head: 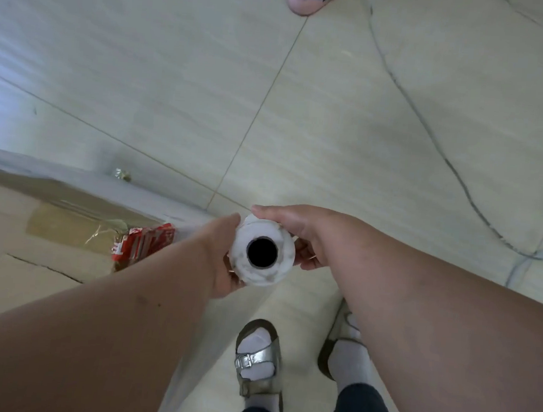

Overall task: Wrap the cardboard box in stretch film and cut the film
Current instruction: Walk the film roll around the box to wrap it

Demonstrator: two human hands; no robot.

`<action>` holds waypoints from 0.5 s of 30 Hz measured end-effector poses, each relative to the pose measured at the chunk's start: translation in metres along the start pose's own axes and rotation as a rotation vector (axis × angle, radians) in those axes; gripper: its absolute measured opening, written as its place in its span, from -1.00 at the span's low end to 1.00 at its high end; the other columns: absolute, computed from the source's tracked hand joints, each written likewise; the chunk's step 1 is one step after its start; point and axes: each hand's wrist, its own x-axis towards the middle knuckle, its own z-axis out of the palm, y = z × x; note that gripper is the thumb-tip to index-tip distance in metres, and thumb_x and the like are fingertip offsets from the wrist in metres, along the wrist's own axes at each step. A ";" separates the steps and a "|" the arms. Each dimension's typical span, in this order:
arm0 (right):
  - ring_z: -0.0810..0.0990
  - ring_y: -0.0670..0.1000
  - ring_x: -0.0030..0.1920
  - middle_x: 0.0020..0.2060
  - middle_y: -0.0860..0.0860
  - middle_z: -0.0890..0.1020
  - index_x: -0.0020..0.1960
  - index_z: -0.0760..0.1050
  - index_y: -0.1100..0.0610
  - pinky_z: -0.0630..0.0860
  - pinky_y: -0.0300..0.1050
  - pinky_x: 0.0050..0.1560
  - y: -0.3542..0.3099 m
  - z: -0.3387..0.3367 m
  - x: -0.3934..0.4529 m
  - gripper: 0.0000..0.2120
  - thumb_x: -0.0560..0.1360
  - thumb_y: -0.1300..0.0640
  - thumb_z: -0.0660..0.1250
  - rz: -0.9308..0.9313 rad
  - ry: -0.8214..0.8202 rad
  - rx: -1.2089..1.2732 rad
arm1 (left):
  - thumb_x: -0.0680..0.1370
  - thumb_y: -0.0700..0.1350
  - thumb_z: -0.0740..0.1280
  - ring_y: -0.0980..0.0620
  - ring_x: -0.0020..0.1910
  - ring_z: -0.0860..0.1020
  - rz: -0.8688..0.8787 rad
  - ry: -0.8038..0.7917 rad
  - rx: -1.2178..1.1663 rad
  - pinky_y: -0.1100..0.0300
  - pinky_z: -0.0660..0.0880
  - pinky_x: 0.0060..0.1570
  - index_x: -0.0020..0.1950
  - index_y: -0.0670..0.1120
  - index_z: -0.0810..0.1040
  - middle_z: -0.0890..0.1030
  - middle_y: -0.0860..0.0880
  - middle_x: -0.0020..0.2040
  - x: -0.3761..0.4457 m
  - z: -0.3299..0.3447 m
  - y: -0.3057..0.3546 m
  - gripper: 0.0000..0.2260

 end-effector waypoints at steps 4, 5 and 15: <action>0.52 0.07 -0.11 -0.07 0.08 0.59 -0.08 0.51 0.07 0.44 -0.10 -0.02 0.000 -0.006 -0.002 -0.61 0.43 -0.27 0.35 -0.030 -0.028 0.007 | 0.61 0.00 0.20 -0.06 -0.33 0.65 -0.052 -0.065 -0.115 0.16 0.60 -0.33 0.05 -0.20 0.59 0.67 -0.14 -0.23 -0.003 0.005 -0.002 -0.70; 0.52 0.07 -0.12 -0.09 0.07 0.58 -0.08 0.51 0.07 0.44 -0.10 -0.04 -0.002 -0.007 -0.003 -0.65 0.45 -0.23 0.34 -0.040 -0.032 0.014 | 0.62 -0.02 0.19 -0.07 -0.32 0.63 -0.040 -0.062 -0.119 0.16 0.59 -0.31 0.05 -0.21 0.57 0.65 -0.15 -0.23 -0.006 0.008 0.000 -0.71; 0.47 0.10 -0.20 -0.23 0.05 0.55 -0.23 0.42 0.10 0.42 -0.07 -0.15 -0.048 -0.019 0.000 -0.82 0.46 0.11 0.08 -0.088 0.002 0.174 | 0.52 0.07 0.37 -0.13 -0.06 0.62 0.279 0.301 0.122 -0.06 0.58 0.02 0.16 -0.11 0.54 0.63 -0.10 -0.02 -0.010 0.011 0.060 -0.68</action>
